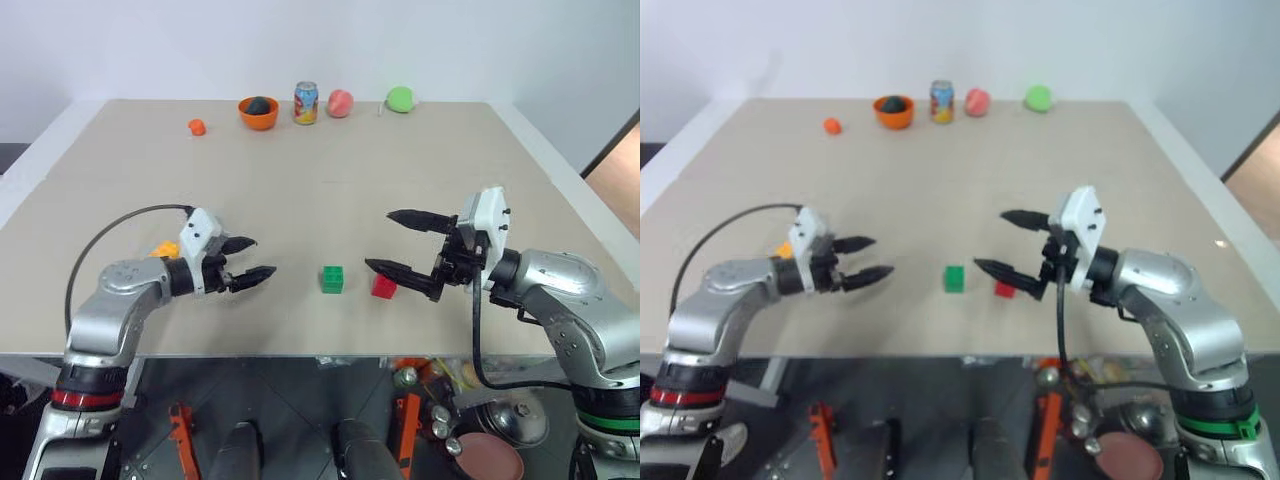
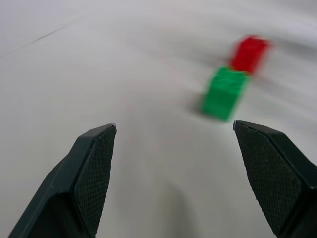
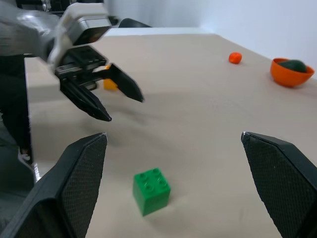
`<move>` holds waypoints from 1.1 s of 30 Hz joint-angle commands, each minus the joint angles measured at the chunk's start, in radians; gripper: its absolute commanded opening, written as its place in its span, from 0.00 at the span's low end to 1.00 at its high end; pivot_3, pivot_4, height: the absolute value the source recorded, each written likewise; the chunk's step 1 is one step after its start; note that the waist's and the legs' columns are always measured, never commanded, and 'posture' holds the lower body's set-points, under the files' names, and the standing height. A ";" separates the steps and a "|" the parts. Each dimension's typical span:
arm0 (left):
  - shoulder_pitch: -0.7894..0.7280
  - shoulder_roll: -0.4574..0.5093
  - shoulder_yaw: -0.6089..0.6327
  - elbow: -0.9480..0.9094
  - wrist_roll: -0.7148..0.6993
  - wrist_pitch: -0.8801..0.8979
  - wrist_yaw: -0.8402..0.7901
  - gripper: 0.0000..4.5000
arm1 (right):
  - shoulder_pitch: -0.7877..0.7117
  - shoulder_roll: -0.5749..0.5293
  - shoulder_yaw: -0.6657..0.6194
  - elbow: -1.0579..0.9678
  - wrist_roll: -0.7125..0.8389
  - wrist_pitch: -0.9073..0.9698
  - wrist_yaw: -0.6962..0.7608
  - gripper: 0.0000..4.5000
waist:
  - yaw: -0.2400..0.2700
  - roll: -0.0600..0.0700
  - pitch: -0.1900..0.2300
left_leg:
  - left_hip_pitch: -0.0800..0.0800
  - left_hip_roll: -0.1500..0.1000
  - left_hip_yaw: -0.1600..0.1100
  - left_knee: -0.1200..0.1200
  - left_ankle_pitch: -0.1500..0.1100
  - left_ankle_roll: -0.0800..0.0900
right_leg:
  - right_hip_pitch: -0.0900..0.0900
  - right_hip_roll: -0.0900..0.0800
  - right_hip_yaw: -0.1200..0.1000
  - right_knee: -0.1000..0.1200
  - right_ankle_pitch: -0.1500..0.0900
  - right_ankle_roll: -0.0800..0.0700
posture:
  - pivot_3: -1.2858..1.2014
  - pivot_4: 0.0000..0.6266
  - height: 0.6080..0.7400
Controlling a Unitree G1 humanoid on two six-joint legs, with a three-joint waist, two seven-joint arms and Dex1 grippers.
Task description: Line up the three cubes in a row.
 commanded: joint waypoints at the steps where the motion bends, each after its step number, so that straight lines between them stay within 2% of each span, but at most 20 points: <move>1: 0.027 -0.057 0.117 -0.157 -0.023 0.067 0.214 0.87 | -0.036 0.010 0.019 0.014 -0.010 -0.027 0.033 1.00 | 0.003 0.000 0.000 | 0.000 0.000 0.000 0.000 0.000 0.000 | 0.000 0.000 0.000 0.000 0.000 0.000 | 0.52 0.24 1.00; 5: 0.059 -0.140 0.193 -0.192 0.035 0.103 0.452 0.87 | -0.054 0.016 0.083 0.042 -0.040 -0.046 0.090 1.00 | 0.002 -0.001 0.000 | 0.001 -0.001 0.000 0.001 0.000 0.000 | 0.002 0.000 0.000 0.000 0.000 0.000 | 0.52 0.24 1.00; 11: 0.104 -0.159 0.205 -0.202 0.059 0.081 0.569 0.87 | -0.070 0.025 0.119 0.067 -0.068 -0.064 0.136 1.00 | 0.002 -0.001 0.000 | 0.001 -0.001 0.000 0.001 0.000 0.000 | 0.001 0.000 0.000 0.000 0.000 0.000 | 0.52 0.24 1.00; 24: 0.109 -0.065 0.244 0.018 0.049 -0.147 0.497 0.87 | -0.026 0.036 0.096 0.019 -0.069 -0.052 0.116 1.00 | 0.002 -0.001 -0.001 | 0.000 -0.001 0.000 0.001 0.000 0.000 | 0.001 0.000 0.000 -0.001 0.000 0.000 | 0.52 0.24 1.00; 33: 0.095 -0.017 0.227 0.168 0.019 -0.213 0.391 0.87 | 0.003 0.029 0.073 -0.032 -0.050 -0.028 0.091 1.00 | 0.002 -0.002 -0.001 | 0.000 -0.001 0.000 0.000 0.000 -0.001 | 0.000 0.000 0.000 -0.001 0.000 0.000 | 0.52 0.24 1.00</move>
